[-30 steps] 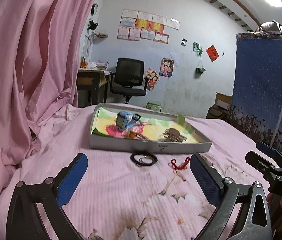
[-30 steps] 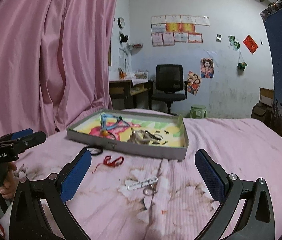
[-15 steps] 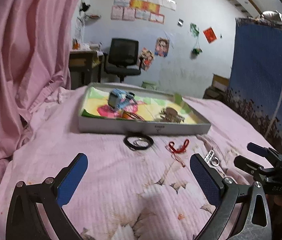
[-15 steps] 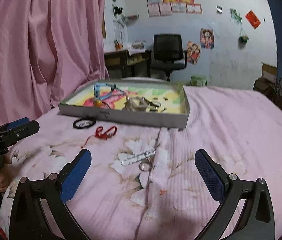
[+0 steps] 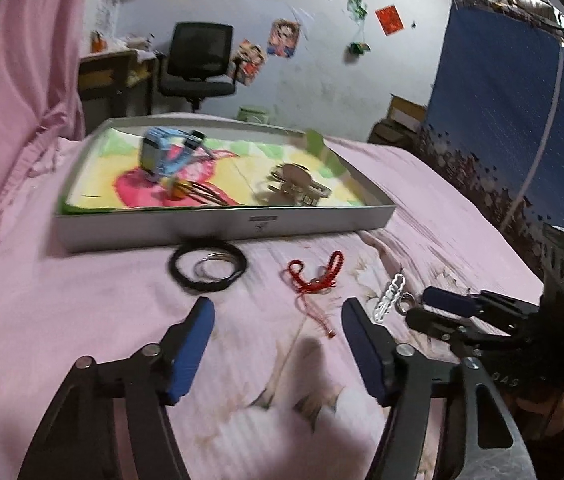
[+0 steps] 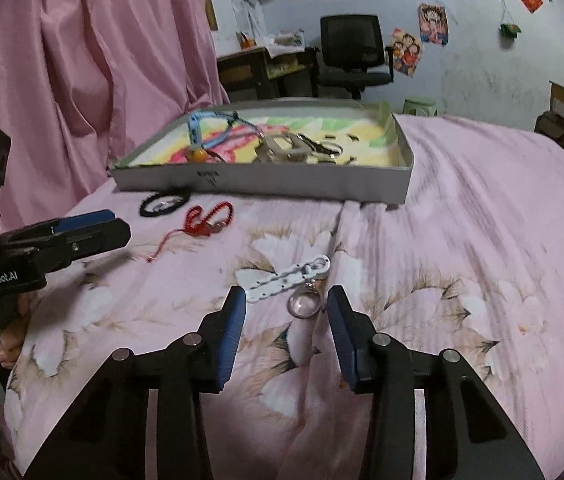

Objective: Organize jewelry
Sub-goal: 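Grasp the white plastic strap key ring with the right gripper while the left grasps the red beaded cord, then lift and carry the strap and red cord into the tray with both grippers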

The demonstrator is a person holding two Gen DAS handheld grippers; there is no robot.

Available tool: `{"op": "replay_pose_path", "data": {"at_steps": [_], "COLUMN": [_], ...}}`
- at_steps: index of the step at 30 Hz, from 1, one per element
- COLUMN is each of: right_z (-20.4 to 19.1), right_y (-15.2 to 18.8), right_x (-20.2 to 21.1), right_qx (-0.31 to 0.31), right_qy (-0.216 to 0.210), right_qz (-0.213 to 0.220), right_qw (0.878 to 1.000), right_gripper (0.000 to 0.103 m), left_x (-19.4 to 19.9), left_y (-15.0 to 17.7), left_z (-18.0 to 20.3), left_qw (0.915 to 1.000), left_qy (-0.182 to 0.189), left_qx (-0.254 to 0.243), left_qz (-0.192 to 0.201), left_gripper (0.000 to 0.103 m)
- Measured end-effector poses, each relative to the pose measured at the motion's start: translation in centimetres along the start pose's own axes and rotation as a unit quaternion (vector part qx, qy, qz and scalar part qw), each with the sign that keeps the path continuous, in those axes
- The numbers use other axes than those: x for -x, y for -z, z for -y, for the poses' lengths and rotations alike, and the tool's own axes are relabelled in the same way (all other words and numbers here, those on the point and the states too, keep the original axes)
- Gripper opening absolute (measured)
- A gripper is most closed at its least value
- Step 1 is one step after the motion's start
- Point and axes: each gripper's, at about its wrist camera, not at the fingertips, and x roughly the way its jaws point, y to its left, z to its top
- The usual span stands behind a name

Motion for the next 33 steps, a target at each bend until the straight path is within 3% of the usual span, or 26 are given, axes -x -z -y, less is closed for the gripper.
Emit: {"op": "replay_pose_path", "data": {"at_steps": [8,18,27,33], "right_z": [0.7,0.2,0.1,0.7], "right_y": [-0.3,-1.1,-1.3,-1.5], "right_x": [-2.2,-4.2,-5.3,-6.0], "right_qx": [-0.025,-0.037,-0.053,-0.074], "right_qy": [-0.012,-0.035,-0.055,-0.066], "right_qz": [-0.027,-0.037,-0.045,-0.046], "right_qw": [0.999,0.998,0.996,0.994], "right_gripper": [0.036,0.036,0.021,0.018], "left_x": [-3.3,-5.3,-6.0,-6.6], "left_y": [-1.9,-2.8,-2.8,-2.9], "left_z": [0.3,0.3,0.0,-0.2], "left_qw": [0.9986,0.9964,0.9949,0.9939], "left_qy": [0.027,0.042,0.051,0.054], "left_qx": [0.011,0.022,0.031,0.040], "left_qz": [-0.044,-0.070,-0.082,-0.088], "left_gripper": [0.051,0.039,0.020,0.009]}}
